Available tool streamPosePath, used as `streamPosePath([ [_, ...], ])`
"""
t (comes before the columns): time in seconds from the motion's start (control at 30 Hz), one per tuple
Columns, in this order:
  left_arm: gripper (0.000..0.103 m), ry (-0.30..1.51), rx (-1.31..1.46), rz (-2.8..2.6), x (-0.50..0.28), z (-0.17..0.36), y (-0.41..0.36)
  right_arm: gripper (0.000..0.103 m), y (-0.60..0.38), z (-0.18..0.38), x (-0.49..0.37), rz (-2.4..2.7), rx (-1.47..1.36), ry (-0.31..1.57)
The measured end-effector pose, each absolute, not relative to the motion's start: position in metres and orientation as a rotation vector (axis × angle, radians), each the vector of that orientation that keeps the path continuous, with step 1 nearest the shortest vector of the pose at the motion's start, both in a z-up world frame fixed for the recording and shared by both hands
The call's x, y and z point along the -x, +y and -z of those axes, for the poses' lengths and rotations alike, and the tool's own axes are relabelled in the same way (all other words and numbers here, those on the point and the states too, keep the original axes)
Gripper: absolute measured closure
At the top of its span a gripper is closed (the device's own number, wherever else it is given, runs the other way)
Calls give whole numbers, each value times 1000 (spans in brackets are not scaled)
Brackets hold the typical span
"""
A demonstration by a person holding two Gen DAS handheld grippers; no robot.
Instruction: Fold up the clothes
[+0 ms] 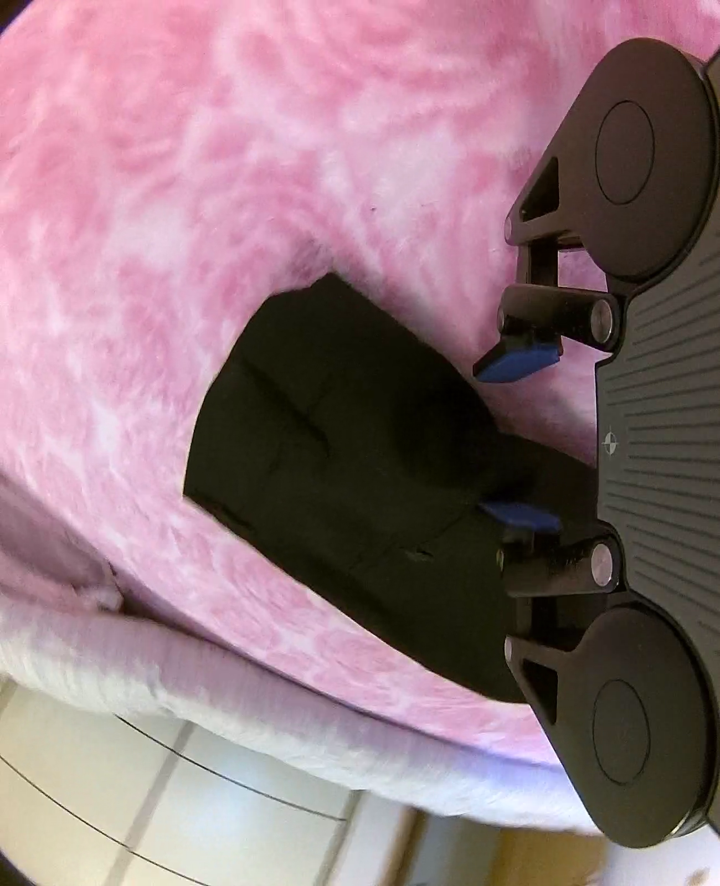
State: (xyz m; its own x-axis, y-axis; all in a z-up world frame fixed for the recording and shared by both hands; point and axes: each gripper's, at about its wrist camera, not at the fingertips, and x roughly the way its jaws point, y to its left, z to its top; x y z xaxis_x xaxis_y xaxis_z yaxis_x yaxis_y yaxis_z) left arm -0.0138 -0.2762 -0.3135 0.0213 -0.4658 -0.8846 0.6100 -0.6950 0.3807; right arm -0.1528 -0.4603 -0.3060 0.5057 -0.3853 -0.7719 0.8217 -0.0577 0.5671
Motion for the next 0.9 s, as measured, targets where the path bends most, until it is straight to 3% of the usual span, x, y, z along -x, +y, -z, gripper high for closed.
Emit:
streamPosePath([
  [0.23,76,320,-1471,1479,-107,292,-253,53,-404,269,81,940,-1069,585],
  [0.53,69,237,-1433,1402,-299,293,-213,53,-279,246,-114,712,-766,758],
  [0.7,66,103,-1485,1390,-391,294,-219,53,-200,258,-234,589,-644,853],
  [0.9,63,181,-1398,1368,-475,281,-234,53,-111,278,-388,327,-268,935],
])
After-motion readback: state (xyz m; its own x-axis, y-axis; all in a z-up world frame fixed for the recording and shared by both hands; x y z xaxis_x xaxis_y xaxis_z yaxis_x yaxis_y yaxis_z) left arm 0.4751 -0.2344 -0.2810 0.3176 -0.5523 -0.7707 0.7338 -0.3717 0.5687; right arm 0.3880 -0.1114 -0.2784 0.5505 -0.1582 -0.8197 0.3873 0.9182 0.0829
